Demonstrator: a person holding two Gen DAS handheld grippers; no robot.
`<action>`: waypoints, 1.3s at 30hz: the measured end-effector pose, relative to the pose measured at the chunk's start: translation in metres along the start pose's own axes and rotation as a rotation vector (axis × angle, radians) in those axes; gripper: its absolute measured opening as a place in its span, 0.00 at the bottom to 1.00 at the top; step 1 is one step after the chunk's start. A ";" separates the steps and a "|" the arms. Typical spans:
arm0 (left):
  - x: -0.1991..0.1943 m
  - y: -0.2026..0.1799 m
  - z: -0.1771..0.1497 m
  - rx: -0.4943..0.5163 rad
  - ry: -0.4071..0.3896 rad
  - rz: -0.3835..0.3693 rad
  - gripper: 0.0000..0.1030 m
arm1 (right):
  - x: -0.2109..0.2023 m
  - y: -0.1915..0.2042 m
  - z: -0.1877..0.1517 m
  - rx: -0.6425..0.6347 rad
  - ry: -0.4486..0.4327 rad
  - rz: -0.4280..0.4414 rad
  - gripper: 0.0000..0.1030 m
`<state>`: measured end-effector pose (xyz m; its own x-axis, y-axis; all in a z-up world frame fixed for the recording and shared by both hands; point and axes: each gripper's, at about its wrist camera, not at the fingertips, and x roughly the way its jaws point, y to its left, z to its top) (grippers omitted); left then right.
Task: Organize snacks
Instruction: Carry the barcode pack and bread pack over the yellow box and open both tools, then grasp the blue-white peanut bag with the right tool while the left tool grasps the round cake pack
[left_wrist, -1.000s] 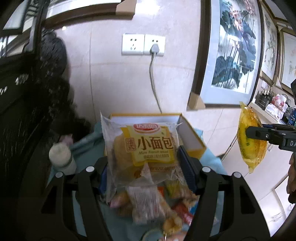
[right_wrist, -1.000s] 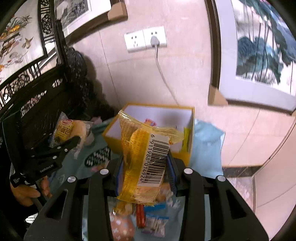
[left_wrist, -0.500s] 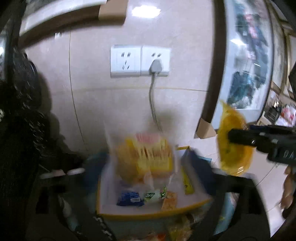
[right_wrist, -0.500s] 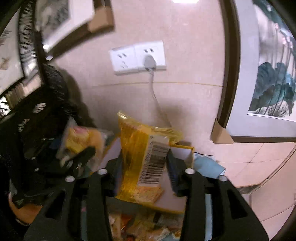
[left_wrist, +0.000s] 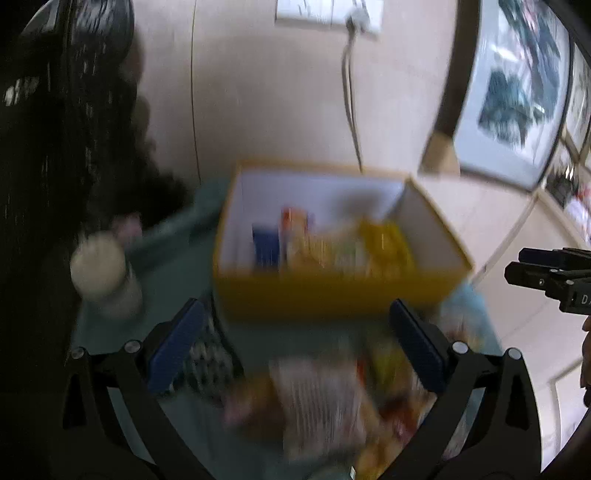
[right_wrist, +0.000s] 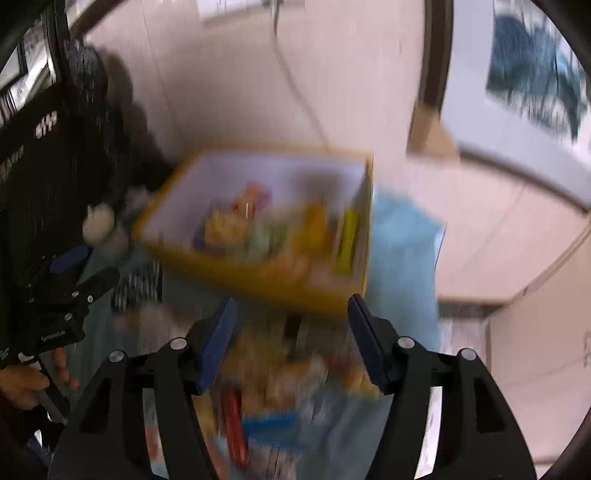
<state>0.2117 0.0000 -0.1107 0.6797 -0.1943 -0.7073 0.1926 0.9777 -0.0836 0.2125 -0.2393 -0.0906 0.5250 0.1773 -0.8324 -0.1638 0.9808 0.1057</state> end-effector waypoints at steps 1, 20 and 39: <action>0.000 -0.003 -0.013 0.018 0.016 -0.005 0.98 | 0.006 0.001 -0.014 0.001 0.031 0.003 0.62; 0.052 -0.071 -0.147 0.152 0.190 0.017 0.98 | 0.072 0.032 -0.171 -0.069 0.297 -0.062 0.62; 0.044 -0.052 -0.182 0.200 0.205 -0.066 0.69 | 0.085 0.031 -0.183 -0.061 0.299 -0.013 0.50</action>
<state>0.1025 -0.0451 -0.2651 0.5080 -0.2173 -0.8335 0.3810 0.9245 -0.0088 0.0992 -0.2089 -0.2574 0.2599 0.1241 -0.9576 -0.2132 0.9746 0.0684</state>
